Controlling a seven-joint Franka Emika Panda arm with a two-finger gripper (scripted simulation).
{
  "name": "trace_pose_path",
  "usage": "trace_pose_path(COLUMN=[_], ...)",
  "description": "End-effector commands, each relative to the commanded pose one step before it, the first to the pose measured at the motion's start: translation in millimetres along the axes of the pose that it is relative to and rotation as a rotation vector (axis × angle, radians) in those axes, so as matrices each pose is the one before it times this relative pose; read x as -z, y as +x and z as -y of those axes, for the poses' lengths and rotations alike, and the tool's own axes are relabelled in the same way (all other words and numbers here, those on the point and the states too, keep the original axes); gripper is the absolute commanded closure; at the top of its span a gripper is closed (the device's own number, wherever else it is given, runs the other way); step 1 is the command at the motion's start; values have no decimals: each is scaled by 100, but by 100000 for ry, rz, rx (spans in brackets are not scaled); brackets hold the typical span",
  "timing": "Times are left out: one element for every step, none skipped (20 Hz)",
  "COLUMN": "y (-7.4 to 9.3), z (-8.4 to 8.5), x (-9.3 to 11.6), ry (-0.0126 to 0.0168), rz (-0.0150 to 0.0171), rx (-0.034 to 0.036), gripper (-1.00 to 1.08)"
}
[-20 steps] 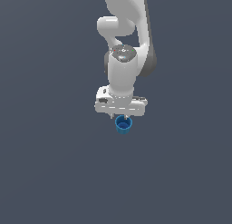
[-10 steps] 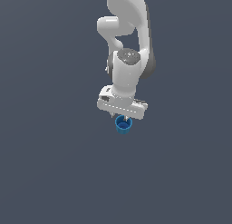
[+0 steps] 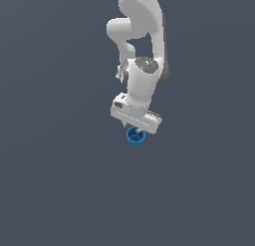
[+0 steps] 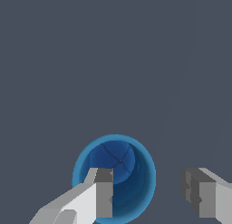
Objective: Pick up the object and move it to a goal position.
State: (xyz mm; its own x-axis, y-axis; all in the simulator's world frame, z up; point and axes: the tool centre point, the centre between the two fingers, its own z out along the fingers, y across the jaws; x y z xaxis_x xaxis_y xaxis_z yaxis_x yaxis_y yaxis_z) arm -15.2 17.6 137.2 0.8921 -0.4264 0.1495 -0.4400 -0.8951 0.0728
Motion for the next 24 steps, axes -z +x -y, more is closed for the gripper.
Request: trace_pose_path(y=[-355, -143, -143, -144, -145, -145, -145, -146, -146, -146, -147, -147, -147, -147, -147, -148, -147, -147, -147, -147, -146, -146, -146, -145], z=[-55, -27, -29, -31, -33, -36, -38, -40, -43, -46, -48, -50, -53, -56, -58, -60, -63, -66, -69, -71, -74, -77, -80, -82], x=[-308, -115, -111, -108, -104, -101, -97, -94, -91, -87, -84, -80, -77, -74, -70, -67, -64, -61, -57, -54, -51, -48, -44, -41], ry=[-708, -243, -222, -201, -181, -160, -139, -119, -98, -78, -58, -38, -18, 1, 20, 39, 58, 76, 94, 111, 128, 145, 161, 177], rz=[-1325, -520, -523, -525, -526, -526, -526, -525, -524, -522, -518, -514, -510, -505, -499, -492, -485, -477, -469, -460, -450, -440, -429, -418], rx=[-4668, -1811, -1808, -1804, -1800, -1797, -1795, -1792, -1789, -1787, -1783, -1781, -1779, -1777, -1775, -1771, -1771, -1769, -1767, -1766, -1765, -1763, -1762, -1760], gripper=[-20, -20, -20, -20, -20, -20, -20, -20, -20, -20, -20, -20, -20, -20, -20, -20, -20, -20, -20, -20, -20, -20, -20, -20])
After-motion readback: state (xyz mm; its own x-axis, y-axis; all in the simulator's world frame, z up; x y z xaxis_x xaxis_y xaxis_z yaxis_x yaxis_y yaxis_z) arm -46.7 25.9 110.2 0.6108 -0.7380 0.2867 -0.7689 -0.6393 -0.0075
